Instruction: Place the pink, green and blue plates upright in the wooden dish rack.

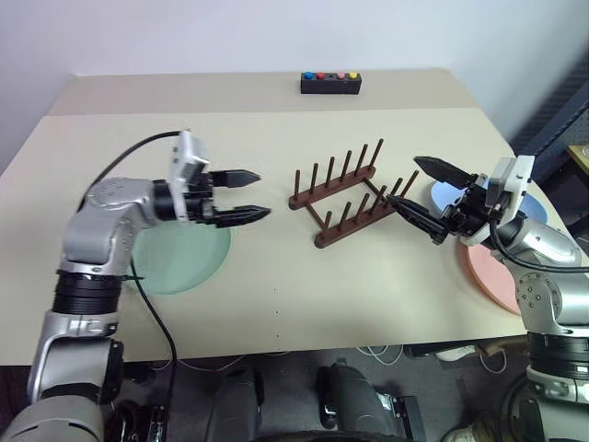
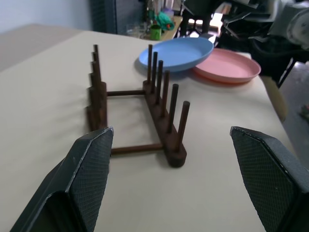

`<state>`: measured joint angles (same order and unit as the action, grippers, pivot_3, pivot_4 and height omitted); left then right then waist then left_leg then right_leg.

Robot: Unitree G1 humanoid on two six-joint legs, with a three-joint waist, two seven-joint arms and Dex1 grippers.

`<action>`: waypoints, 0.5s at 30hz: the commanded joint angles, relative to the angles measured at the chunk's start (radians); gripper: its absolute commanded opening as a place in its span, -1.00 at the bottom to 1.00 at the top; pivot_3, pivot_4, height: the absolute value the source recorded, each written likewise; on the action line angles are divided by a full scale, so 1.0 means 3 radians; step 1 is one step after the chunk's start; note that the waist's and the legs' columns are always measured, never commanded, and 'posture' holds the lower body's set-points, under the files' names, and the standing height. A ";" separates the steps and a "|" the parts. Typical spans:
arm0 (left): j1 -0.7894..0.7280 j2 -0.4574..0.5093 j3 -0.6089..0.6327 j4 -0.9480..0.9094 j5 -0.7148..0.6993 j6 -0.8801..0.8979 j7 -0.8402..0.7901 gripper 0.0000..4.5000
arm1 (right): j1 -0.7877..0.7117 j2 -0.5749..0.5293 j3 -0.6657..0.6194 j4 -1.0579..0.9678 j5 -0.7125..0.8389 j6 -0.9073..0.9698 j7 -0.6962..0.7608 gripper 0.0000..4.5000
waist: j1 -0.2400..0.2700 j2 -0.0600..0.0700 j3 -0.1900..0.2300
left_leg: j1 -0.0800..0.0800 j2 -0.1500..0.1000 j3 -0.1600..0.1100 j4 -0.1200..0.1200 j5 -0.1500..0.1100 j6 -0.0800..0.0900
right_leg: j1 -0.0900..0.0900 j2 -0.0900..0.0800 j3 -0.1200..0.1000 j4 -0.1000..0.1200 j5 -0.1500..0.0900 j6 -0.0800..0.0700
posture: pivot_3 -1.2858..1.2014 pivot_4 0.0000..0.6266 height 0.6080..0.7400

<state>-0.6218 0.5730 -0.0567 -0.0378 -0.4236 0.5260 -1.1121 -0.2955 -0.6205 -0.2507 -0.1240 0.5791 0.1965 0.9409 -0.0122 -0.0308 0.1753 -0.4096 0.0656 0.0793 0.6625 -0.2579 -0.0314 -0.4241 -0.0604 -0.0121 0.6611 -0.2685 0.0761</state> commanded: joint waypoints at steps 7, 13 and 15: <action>0.0372 -0.0180 -0.0494 -0.0388 0.0413 0.0313 0.0709 0.78 | -0.0043 -0.0020 -0.0108 0.0010 -0.0011 -0.0113 -0.0026 0.97 | 0.0002 0.0000 0.0000 | 0.0003 0.0000 -0.0001 -0.0001 0.0000 0.0000 | 0.0000 0.0003 0.0004 0.0001 0.0000 0.0000 | 0.03 -0.52 1.00; 0.0399 -0.0588 -0.0725 -0.0291 0.0620 0.0339 0.1134 0.78 | -0.0031 -0.0002 -0.0126 -0.0002 -0.0026 -0.0163 -0.0090 0.97 | 0.0018 0.0000 0.0000 | 0.0002 -0.0002 -0.0001 -0.0001 0.0000 0.0000 | 0.0000 0.0000 0.0004 -0.0001 0.0000 0.0000 | 0.03 -0.52 1.00; 0.0407 -0.0680 -0.0793 -0.0234 0.0722 0.0274 0.1225 0.78 | -0.0007 -0.0005 -0.0134 -0.0029 -0.0017 -0.0166 -0.0103 0.97 | 0.0014 0.0000 0.0000 | 0.0001 -0.0003 -0.0001 -0.0001 0.0000 0.0001 | 0.0000 -0.0001 0.0004 -0.0001 0.0000 0.0000 | 0.03 -0.52 1.00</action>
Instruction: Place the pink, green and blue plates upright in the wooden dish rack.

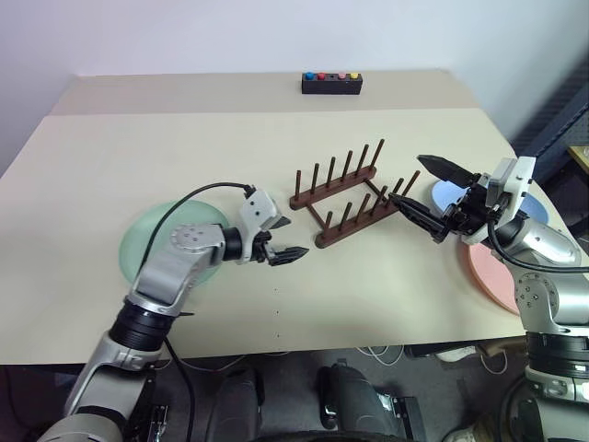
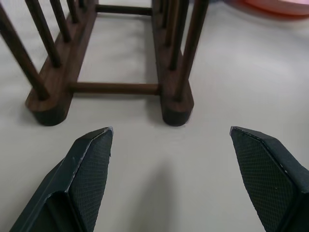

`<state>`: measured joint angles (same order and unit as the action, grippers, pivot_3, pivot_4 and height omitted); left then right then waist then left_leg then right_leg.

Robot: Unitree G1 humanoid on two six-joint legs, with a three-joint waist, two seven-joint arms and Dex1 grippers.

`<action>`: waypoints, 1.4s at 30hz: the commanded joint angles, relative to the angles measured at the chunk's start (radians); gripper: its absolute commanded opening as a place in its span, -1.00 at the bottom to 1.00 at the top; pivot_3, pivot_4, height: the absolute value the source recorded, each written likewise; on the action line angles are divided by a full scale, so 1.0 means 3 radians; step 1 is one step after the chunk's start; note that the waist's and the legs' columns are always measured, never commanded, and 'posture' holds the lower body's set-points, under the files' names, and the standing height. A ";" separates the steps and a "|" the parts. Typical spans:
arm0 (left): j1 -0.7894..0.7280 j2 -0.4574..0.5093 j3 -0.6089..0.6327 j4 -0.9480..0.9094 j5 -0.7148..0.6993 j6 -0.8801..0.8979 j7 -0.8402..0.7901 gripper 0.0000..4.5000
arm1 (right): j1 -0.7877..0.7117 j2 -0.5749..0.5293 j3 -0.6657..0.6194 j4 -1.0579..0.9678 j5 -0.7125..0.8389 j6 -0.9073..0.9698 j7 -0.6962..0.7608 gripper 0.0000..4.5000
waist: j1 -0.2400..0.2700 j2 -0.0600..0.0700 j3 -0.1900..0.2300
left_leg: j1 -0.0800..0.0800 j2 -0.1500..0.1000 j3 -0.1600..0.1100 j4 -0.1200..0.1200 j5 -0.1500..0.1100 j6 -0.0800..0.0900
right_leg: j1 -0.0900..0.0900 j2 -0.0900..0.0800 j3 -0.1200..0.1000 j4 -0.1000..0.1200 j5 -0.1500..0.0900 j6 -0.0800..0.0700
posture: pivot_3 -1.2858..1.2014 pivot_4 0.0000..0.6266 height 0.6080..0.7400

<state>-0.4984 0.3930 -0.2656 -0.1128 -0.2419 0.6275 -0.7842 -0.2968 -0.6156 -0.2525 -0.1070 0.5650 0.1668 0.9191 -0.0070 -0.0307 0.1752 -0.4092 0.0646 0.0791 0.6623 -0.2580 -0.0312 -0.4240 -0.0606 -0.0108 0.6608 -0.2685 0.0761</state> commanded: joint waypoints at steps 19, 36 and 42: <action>-0.0223 -0.0638 -0.0296 0.0629 0.0439 -0.0160 0.0473 0.78 | 0.0025 -0.0055 -0.0184 -0.0154 0.0035 -0.0044 -0.0092 0.97 | -0.0013 0.0001 0.0000 | 0.0001 0.0000 -0.0002 0.0000 0.0000 0.0000 | 0.0000 0.0002 0.0000 0.0001 0.0000 0.0000 | 0.03 -0.52 1.00; -0.0199 -0.0663 -0.0216 0.0620 0.0502 0.0079 0.0597 -0.65 | 0.0040 -0.0071 -0.0205 -0.0143 0.0027 -0.0060 -0.0091 1.00 | -0.0018 0.0004 -0.0003 | 0.0004 0.0000 -0.0003 0.0000 0.0000 0.0001 | 0.0002 0.0002 0.0000 0.0001 0.0000 0.0000 | 0.03 -0.52 1.00; -0.0217 -0.0604 -0.0157 0.0569 0.0529 0.0028 0.0622 -0.65 | 0.0033 -0.0046 -0.0271 -0.0128 0.0052 -0.0081 -0.0149 1.00 | -0.0019 0.0004 -0.0003 | 0.0004 0.0000 -0.0003 0.0000 0.0000 0.0001 | 0.0002 0.0002 0.0000 0.0001 0.0000 0.0000 | 0.03 -0.52 1.00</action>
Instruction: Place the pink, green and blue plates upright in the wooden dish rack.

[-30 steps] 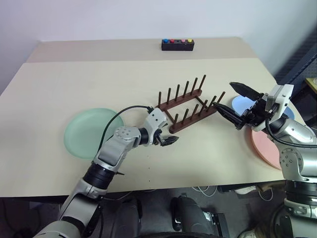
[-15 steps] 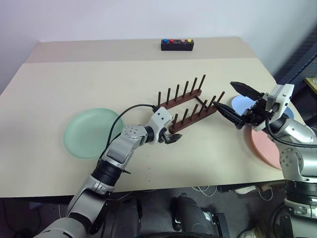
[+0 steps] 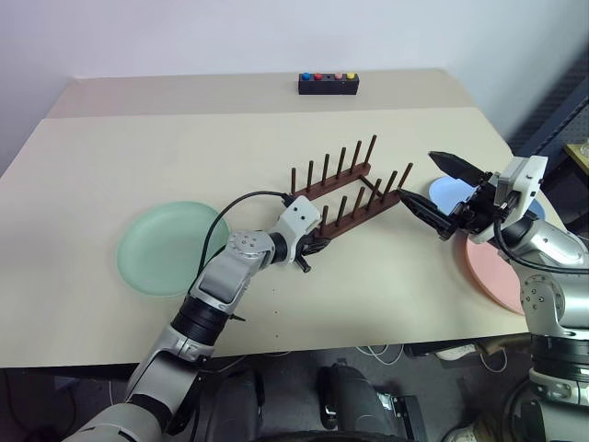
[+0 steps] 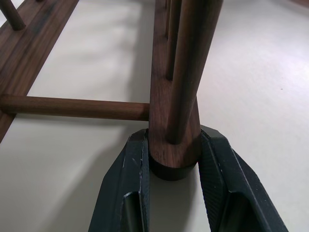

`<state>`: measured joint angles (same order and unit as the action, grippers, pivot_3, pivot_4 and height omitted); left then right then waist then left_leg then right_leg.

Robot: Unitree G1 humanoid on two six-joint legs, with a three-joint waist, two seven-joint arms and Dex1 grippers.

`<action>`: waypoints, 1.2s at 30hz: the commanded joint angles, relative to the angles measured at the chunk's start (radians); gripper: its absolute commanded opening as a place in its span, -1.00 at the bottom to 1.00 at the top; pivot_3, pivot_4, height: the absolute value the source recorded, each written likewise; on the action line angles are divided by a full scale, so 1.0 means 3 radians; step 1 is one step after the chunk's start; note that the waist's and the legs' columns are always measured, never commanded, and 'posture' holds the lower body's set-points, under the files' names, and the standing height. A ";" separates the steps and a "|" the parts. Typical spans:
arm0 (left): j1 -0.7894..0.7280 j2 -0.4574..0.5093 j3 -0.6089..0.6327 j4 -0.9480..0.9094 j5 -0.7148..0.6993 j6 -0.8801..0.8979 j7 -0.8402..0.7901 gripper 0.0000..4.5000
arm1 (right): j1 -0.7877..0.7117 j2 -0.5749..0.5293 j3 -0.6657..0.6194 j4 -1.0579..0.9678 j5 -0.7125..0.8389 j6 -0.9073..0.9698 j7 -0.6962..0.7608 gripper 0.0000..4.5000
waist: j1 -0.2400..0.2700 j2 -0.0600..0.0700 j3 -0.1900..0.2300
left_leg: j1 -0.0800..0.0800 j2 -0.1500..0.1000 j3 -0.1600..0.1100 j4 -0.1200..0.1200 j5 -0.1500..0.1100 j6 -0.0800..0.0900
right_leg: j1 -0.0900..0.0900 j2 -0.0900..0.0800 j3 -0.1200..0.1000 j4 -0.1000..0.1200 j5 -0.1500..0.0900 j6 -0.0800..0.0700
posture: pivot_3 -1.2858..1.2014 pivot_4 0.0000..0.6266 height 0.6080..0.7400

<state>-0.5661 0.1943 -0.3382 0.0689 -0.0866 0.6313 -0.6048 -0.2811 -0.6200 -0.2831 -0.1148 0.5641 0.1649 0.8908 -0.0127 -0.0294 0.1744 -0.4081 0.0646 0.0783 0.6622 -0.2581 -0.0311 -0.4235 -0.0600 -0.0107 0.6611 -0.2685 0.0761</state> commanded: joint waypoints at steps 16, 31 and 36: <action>0.0004 0.0711 0.0256 -0.0109 -0.0274 -0.0878 -0.1021 -0.65 | 0.0226 -0.0364 -0.0319 0.0050 0.0083 -0.0026 0.0294 1.00 | 0.0018 0.0001 0.0001 | -0.0003 0.0000 0.0002 0.0000 0.0000 0.0000 | 0.0000 -0.0002 0.0000 -0.0003 0.0000 0.0000 | 0.03 -0.52 1.00; -0.0030 0.0955 0.0307 0.0147 -0.0404 -0.1560 -0.1785 -0.65 | 0.0861 -0.0849 -0.0789 -0.0135 0.0457 0.0333 0.0969 1.00 | 0.0011 0.0001 0.0001 | -0.0002 0.0001 0.0000 -0.0001 -0.0001 0.0002 | 0.0000 0.0001 0.0000 -0.0005 0.0000 0.0000 | 0.03 -0.52 1.00; -0.0007 0.0997 0.0283 0.0142 -0.0448 -0.1641 -0.2010 -0.65 | 0.0960 -0.0856 -0.0886 -0.0129 0.0432 0.0294 0.1074 1.00 | 0.0011 0.0001 0.0001 | -0.0002 0.0000 0.0001 -0.0001 -0.0001 0.0002 | 0.0000 0.0000 0.0000 -0.0005 0.0000 0.0000 | 0.03 -0.52 1.00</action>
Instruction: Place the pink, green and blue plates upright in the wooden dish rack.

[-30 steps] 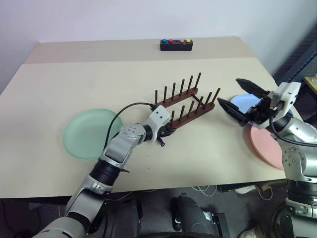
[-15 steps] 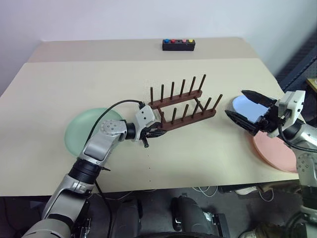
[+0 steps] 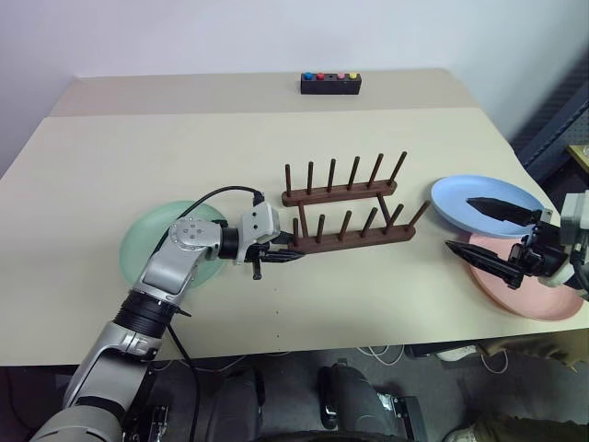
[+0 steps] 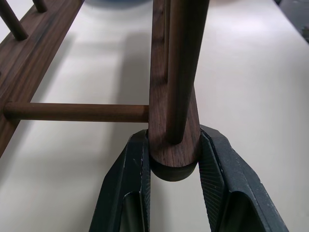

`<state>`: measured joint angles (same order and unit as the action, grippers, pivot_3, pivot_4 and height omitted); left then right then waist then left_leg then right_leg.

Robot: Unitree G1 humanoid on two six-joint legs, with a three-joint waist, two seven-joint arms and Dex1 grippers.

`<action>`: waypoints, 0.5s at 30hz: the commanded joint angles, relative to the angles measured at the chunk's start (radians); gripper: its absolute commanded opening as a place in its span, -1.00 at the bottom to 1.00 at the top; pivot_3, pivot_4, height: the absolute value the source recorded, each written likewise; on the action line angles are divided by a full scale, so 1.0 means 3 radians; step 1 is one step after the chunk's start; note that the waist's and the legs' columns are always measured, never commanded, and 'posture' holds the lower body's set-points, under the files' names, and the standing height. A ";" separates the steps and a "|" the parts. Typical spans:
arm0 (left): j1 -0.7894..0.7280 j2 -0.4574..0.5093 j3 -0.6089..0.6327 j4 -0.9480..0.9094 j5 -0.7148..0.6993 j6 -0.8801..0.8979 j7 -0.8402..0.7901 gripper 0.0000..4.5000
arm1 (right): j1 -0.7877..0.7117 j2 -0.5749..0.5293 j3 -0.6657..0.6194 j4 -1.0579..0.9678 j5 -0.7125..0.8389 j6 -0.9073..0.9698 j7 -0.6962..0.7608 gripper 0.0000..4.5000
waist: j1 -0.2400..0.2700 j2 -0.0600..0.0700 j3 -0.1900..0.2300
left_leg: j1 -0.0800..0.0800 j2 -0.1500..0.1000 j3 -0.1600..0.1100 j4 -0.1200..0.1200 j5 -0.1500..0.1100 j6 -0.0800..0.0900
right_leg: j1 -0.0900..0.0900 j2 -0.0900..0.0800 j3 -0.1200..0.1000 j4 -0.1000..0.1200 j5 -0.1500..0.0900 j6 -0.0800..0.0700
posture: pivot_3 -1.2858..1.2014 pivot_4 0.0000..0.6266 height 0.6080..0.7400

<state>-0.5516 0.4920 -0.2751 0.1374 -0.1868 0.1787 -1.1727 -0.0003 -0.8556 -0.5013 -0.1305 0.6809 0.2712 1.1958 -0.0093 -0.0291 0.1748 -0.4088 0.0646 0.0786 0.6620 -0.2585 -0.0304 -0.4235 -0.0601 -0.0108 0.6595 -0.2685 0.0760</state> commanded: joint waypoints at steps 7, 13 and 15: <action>0.0023 -0.0007 0.0055 -0.0161 -0.0153 -0.0020 -0.0221 -0.65 | 0.0130 -0.0070 -0.0205 -0.0162 0.0101 0.0011 0.0130 1.00 | -0.0008 0.0000 0.0000 | 0.0000 0.0000 0.0000 0.0000 0.0000 0.0000 | 0.0000 0.0001 0.0000 0.0000 0.0000 0.0000 | 0.03 -0.52 1.00; 0.0051 -0.0098 -0.0014 -0.0150 -0.0026 0.0074 -0.0009 -0.65 | 0.0090 -0.0061 -0.0198 -0.0156 0.0071 -0.0016 0.0085 1.00 | -0.0001 0.0000 0.0000 | 0.0000 0.0000 -0.0001 0.0000 0.0000 0.0000 | 0.0000 0.0000 0.0000 0.0000 0.0000 0.0000 | 0.03 -0.52 1.00; 0.0091 -0.0155 -0.0033 -0.0192 -0.0018 0.0101 0.0064 -0.65 | 0.0069 -0.0054 -0.0189 -0.0151 0.0071 -0.0018 0.0061 1.00 | -0.0001 0.0000 0.0000 | 0.0000 0.0000 -0.0001 0.0000 0.0000 0.0000 | 0.0000 0.0000 0.0000 0.0000 0.0000 0.0000 | 0.03 -0.52 1.00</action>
<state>-0.5202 0.4544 -0.2879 0.1331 -0.1869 0.2124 -1.1709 0.0327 -0.8593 -0.5240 -0.1534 0.6911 0.2780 1.2203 -0.0097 -0.0291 0.1747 -0.4088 0.0647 0.0784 0.6621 -0.2585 -0.0304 -0.4234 -0.0600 -0.0107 0.6595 -0.2686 0.0761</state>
